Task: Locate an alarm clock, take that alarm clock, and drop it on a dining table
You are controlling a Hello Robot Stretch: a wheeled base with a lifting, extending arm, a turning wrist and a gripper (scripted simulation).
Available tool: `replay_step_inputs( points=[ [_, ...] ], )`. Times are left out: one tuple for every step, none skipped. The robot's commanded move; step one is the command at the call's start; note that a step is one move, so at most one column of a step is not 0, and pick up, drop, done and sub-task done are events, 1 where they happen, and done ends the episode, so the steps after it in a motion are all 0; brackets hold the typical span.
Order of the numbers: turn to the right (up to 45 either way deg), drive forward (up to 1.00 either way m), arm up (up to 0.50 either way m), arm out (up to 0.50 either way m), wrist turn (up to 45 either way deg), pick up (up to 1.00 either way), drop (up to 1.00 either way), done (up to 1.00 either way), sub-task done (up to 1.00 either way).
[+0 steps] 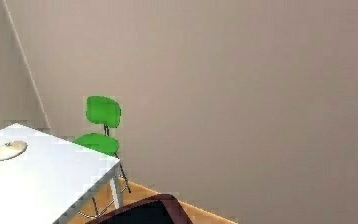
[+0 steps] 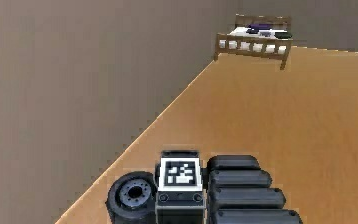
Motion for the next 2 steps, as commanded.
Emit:
replay_step_inputs(
  points=[
    [45.0, 0.00, 0.00, 0.00, 0.0, 0.00, 0.00, 0.00, 0.00],
    [39.0, 0.00, 0.00, 0.00, 0.0, 0.00, 0.00, 0.00, 0.00]
  ],
)
